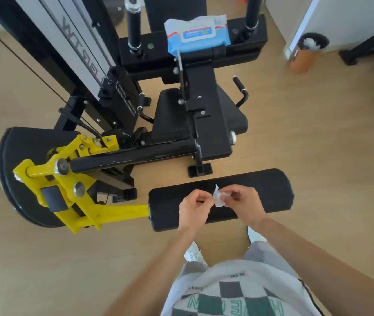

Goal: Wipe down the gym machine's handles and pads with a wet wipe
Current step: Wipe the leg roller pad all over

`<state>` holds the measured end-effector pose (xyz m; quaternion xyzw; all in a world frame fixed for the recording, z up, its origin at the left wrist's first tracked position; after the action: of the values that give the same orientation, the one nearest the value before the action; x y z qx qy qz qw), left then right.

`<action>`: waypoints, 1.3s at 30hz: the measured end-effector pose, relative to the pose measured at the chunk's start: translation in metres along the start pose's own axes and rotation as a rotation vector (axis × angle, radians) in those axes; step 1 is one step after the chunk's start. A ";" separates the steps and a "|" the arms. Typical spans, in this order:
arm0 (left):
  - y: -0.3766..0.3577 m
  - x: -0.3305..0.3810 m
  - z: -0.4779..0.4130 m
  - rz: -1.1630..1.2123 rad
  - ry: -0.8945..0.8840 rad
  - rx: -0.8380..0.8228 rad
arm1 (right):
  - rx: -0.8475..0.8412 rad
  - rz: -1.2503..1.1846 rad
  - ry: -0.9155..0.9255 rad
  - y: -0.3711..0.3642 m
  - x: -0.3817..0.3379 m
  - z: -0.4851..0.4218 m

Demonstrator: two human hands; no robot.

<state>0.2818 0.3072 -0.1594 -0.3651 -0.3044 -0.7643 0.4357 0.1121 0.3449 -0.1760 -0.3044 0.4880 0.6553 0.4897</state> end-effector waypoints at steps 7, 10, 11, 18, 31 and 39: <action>-0.080 0.004 -0.007 -0.634 -0.172 0.055 | 0.263 -0.084 -0.228 0.121 0.057 -0.012; -0.122 0.008 -0.013 -0.846 -0.068 0.041 | 0.327 -0.040 -0.264 0.172 0.080 -0.021; -0.135 0.010 -0.016 -0.918 -0.017 0.032 | 0.336 -0.042 -0.280 0.187 0.089 -0.026; -0.179 0.011 -0.035 -1.103 0.189 0.041 | -0.014 -0.120 -0.309 0.198 0.123 -0.037; -0.164 0.032 -0.089 -1.100 0.272 -0.021 | -0.210 -0.114 -0.306 0.206 0.164 -0.009; -0.218 0.012 -0.045 -1.107 -0.202 0.341 | -0.140 -0.205 -0.213 0.196 0.143 -0.011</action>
<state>0.0704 0.3615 -0.2063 -0.1478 -0.6084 -0.7797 -0.0067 -0.1212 0.3757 -0.2383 -0.3148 0.3530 0.6629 0.5804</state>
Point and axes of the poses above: each hand's wrist, its own z-axis away from the middle knuckle, its own y-axis out of the back of the hand, x = y × z, the point moved 1 cm from there along -z, towards the middle knuckle, and after that the axes turned 9 degrees about -x, right-handed, at the moved point
